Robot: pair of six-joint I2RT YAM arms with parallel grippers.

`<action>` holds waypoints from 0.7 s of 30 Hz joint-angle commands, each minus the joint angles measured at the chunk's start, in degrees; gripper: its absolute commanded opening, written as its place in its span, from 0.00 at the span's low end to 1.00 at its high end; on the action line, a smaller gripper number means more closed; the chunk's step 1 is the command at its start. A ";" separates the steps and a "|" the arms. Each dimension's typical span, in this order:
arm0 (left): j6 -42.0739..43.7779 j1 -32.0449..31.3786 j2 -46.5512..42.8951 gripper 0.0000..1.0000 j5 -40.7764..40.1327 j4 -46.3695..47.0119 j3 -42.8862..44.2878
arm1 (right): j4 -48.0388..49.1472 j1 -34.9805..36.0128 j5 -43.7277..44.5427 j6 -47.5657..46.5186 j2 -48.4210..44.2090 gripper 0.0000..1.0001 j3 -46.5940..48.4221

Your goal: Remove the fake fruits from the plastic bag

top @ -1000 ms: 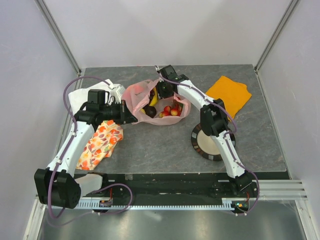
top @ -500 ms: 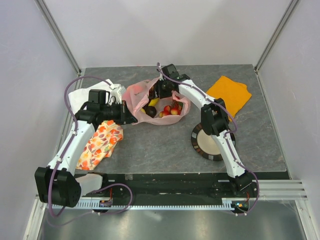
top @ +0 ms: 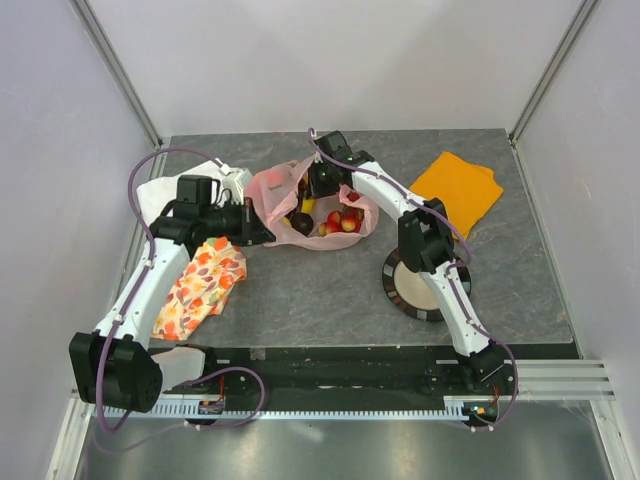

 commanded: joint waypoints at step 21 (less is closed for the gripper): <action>-5.63 -0.36 0.18 0.01 1.28 6.73 2.26 | -2.14 -5.91 -4.80 -10.42 -27.00 0.02 -21.51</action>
